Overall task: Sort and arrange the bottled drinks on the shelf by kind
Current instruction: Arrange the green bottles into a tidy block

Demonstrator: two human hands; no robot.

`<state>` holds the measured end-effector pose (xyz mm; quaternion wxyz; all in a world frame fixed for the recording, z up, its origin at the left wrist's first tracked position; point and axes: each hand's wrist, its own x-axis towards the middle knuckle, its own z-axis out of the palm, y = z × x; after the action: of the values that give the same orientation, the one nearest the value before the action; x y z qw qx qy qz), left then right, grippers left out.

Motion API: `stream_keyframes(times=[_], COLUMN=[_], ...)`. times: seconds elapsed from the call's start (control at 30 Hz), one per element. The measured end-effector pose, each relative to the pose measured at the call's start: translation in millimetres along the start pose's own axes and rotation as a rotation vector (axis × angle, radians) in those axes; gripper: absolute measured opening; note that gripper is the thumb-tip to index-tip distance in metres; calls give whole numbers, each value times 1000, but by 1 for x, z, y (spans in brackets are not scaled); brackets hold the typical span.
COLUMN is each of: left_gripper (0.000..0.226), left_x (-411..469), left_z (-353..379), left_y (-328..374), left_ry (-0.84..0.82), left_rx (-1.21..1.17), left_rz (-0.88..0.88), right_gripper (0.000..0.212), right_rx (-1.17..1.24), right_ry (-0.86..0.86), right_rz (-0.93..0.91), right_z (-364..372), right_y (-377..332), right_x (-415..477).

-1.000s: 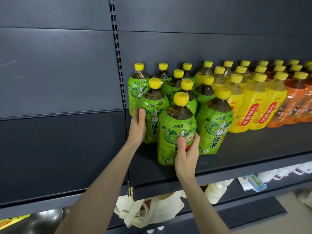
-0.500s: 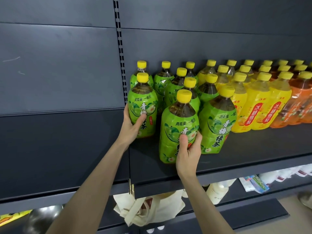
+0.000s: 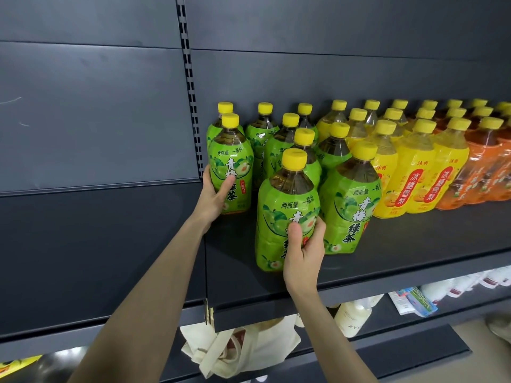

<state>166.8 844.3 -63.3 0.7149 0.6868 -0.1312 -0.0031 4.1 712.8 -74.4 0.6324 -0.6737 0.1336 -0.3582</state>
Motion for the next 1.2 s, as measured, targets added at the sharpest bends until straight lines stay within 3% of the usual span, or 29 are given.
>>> stream_keyframes(times=[0.3,0.47,0.57,0.7,0.87,1.0,1.2], left_gripper=[61,80,90,72,55,66,85], left_x=[3,-9,-27,-51,-69,-70,-66], left_z=[2,-4,-6,-5,4,1,9], left_y=[2,7,10,11,28,25,20], left_ry=[43,0,84,183,99,161,146], left_rx=[30,39,84,70,-116,-197,-75], left_rz=[18,-18,-20,31,67,-5,9], right_gripper=[74,75,75,76,83,86,80], right_rx=[7,-3,-15,-16,-33,-24,65], right_ry=[-5,9,3,-89,-304,-387,-466], right_rz=[14,7,-10,-26,-13,31,82], right_z=[0,0,0,6,34,57,69], right_y=[4,3,2,3,-6,-9,-7], right_x=[2,1,0,-7,-9,-2,20])
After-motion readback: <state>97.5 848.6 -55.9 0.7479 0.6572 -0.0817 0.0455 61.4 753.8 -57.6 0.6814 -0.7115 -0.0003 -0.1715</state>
